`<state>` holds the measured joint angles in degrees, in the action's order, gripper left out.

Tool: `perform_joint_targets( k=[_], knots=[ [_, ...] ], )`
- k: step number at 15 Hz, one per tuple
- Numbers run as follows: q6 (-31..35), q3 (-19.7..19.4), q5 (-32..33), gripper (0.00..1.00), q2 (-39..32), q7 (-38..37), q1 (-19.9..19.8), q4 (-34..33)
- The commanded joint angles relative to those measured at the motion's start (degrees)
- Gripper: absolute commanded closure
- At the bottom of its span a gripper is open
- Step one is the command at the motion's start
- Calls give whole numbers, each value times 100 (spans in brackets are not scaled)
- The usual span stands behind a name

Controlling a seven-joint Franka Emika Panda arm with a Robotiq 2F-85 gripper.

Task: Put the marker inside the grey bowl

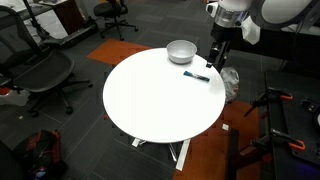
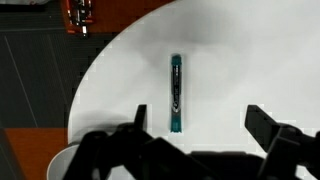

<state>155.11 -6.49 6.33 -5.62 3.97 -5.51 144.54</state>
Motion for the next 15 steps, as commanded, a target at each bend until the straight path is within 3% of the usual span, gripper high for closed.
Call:
perform_joint_targets(
  k=[1,15],
  knots=[
    [112,59,-205,0,-468,6,-13,-337],
    [569,32,-105,0,-1713,-61,19,-1002]
  ],
)
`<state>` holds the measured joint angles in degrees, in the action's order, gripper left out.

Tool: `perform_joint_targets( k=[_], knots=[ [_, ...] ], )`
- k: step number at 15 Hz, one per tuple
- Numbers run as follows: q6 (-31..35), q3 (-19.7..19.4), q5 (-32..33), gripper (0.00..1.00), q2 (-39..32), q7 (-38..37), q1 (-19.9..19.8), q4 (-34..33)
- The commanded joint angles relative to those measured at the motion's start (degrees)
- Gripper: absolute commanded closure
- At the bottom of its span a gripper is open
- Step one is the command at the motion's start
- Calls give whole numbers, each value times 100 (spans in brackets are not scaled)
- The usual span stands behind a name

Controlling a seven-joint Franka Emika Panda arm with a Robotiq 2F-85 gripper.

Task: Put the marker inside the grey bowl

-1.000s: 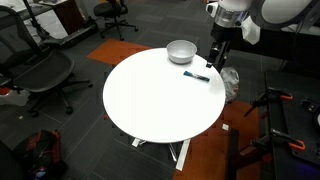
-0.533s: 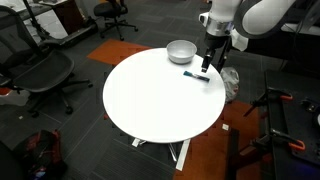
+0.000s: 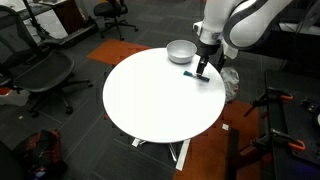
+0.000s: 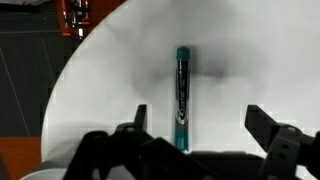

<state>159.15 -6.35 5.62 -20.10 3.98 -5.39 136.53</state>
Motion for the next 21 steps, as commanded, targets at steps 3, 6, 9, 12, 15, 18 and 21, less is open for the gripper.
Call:
perform_joint_targets(
  k=[3,6,9,12,15,18,21],
  knots=[
    [195,53,-105,0,-476,-31,-47,-340],
    [218,65,-136,0,-645,-26,-83,-446],
    [216,72,-164,0,-789,-36,-103,-552],
    [204,69,-167,0,-898,-45,-113,-640],
    [204,63,-168,34,-968,-54,-122,-693],
    [197,72,-174,57,-1014,-48,-142,-741],
    [192,74,-178,80,-1032,-46,-153,-773]
  ],
)
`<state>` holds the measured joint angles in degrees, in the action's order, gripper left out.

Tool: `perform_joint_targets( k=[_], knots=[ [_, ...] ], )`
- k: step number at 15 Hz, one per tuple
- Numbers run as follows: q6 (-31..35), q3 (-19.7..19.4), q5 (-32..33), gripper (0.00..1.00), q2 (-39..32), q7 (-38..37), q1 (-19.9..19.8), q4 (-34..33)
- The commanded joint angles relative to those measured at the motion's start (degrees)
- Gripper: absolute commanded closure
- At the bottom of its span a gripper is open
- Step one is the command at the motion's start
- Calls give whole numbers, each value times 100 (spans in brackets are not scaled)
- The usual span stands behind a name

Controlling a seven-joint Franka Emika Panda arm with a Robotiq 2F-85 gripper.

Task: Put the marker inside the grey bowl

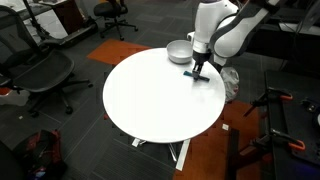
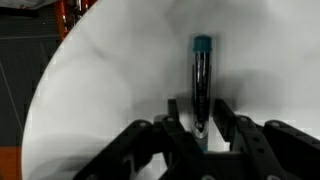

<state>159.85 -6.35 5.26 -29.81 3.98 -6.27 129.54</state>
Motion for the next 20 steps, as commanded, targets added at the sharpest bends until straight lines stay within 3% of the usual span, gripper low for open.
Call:
perform_joint_targets(
  k=[1,3,11,20],
  knots=[
    [122,74,-142,87,-63,-45,-67,-82],
    [112,73,-134,99,-44,-37,-64,-94],
    [-204,172,-187,95,637,254,-239,-92],
    [-620,-18,-140,95,1206,332,-481,-398]
  ],
)
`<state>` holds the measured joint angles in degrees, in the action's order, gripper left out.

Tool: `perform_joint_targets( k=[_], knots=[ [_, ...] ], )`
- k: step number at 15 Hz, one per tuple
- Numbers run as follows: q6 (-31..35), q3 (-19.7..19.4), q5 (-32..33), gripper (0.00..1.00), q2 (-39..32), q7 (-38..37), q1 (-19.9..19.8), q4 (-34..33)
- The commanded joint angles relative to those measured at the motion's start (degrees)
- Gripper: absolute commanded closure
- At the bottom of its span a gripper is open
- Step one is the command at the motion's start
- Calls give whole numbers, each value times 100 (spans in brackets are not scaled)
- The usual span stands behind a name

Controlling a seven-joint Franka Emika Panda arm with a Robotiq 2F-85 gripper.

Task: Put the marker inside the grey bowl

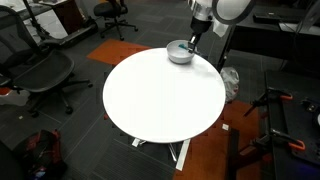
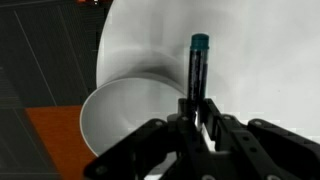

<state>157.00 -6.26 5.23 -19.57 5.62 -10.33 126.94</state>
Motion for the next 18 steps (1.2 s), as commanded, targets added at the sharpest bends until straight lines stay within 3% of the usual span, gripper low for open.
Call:
perform_joint_targets(
  k=[1,10,18],
  knots=[
    [-409,-61,-123,95,187,138,-84,-220],
    [-1383,-164,-286,95,-291,139,-317,-1450],
    [-1577,-106,-570,95,-1064,-29,-321,-2223]
  ],
)
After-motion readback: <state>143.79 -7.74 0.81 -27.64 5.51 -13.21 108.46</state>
